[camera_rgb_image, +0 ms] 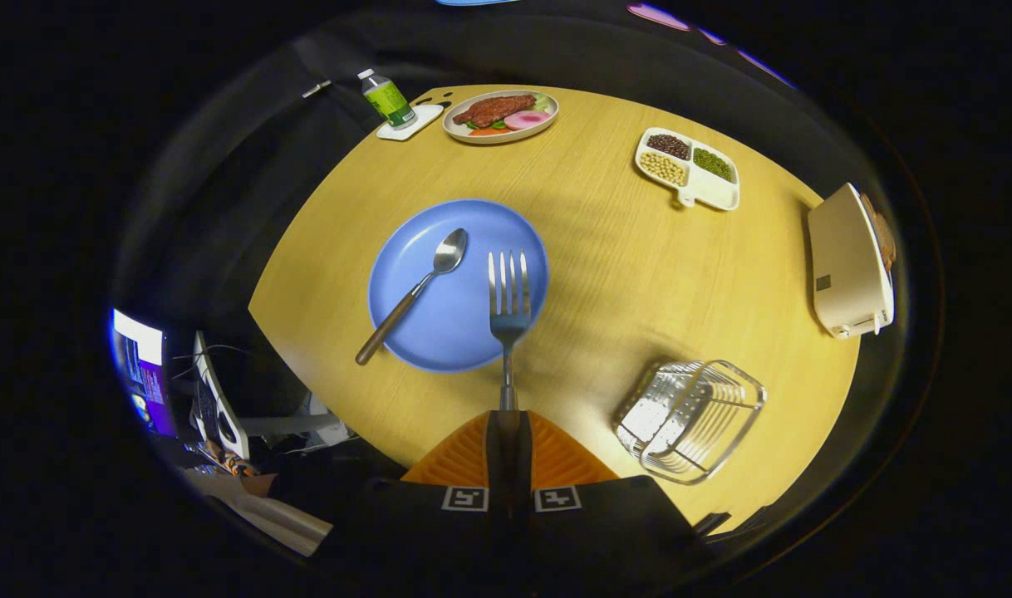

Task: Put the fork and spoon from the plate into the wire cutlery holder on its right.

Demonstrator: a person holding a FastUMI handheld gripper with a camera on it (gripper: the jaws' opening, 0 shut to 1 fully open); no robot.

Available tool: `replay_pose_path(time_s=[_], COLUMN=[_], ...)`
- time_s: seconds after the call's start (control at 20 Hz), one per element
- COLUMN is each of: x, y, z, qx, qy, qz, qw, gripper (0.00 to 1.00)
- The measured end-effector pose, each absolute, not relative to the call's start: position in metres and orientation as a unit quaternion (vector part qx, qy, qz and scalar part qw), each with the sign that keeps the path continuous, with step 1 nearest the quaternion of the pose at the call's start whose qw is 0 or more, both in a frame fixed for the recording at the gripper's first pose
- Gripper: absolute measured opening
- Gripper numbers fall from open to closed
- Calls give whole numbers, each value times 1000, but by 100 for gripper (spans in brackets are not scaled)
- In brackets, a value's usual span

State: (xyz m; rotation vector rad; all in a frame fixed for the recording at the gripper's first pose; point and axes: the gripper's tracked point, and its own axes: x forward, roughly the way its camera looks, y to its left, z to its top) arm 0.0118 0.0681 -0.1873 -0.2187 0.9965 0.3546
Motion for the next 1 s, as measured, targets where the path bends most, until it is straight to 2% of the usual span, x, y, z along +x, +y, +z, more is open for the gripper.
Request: replay_pose_path(time_s=[0.3, 0.55, 1.0], x=[-28, -36, -21], y=[-2, -57, -86], z=[-157, -162, -183], qx=[-145, -172, -193], qy=[515, 563, 637], qz=[163, 141, 129], qw=[829, 796, 735], gripper=[5, 6, 6])
